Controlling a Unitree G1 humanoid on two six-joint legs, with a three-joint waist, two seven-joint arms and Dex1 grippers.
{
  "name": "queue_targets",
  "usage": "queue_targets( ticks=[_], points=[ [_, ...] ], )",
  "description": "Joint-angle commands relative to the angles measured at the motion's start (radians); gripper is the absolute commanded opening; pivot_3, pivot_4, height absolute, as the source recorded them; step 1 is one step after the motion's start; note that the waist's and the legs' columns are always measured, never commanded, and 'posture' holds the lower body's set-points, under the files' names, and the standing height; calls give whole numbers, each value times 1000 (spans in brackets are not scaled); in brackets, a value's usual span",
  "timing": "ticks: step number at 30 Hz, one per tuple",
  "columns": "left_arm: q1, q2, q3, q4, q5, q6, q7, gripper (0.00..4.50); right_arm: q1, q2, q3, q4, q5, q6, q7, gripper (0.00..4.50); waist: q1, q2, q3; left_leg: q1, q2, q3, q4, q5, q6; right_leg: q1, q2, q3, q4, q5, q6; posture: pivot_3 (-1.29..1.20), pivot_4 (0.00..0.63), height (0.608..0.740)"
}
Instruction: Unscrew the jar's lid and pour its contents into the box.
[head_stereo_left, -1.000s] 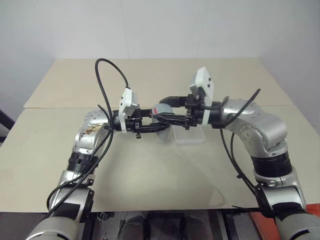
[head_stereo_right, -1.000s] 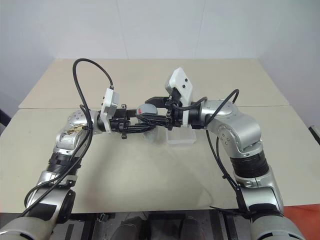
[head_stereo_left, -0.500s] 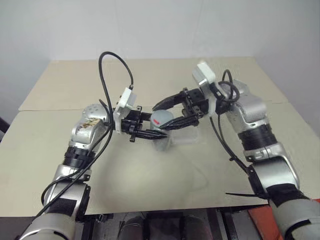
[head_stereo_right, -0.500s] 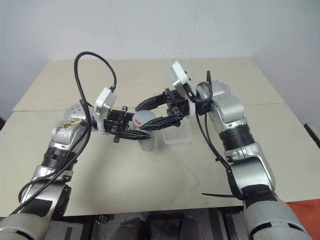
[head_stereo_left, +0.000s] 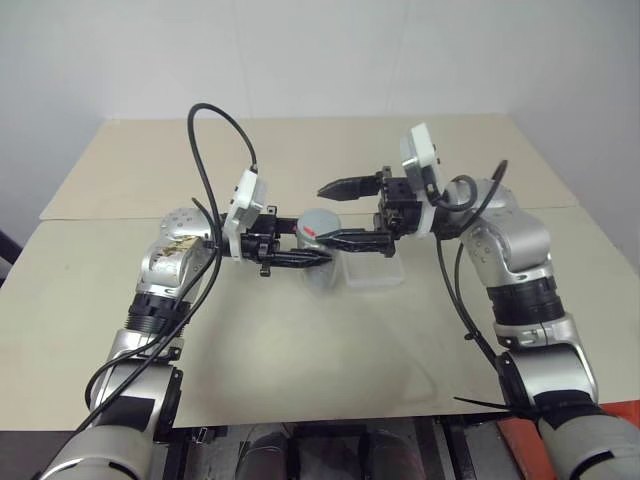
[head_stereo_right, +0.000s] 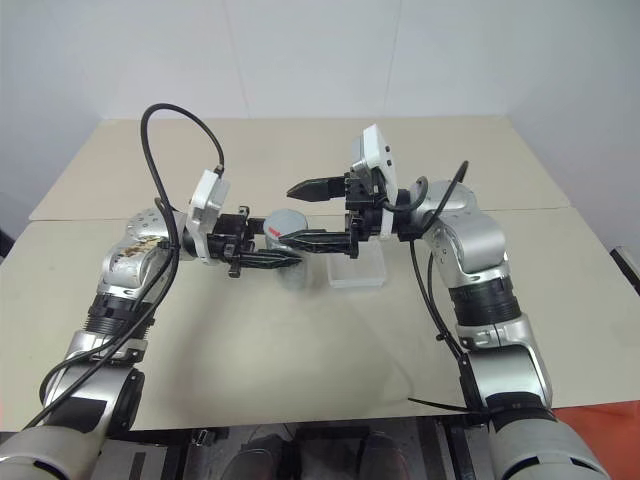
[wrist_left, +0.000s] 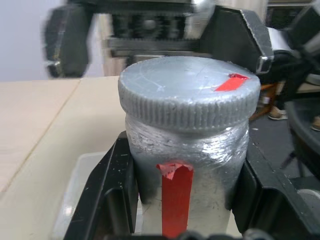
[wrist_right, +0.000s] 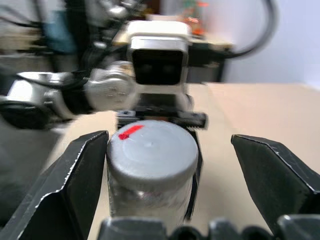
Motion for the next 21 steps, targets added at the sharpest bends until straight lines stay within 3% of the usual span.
queue_targets(
  ticks=[1,12,21],
  points=[
    [-18,-17,6,4,11,-24,26,2011,23,2,-56,-168,27,87,-151,4476,1,0,0,0,0,0,0,0,0,0,0,0,0,0,0,0,150,740],
    [-22,-48,2,19,28,-21,47,2011,42,71,7,-328,27,195,-354,4476,1,0,0,0,-1,0,0,0,0,0,0,0,0,0,0,0,150,740],
    [-27,-50,7,24,41,-27,68,2011,27,82,73,-279,-75,189,-438,4476,3,0,0,-1,-1,-1,0,0,0,0,0,0,0,0,0,0,150,740]
  ],
)
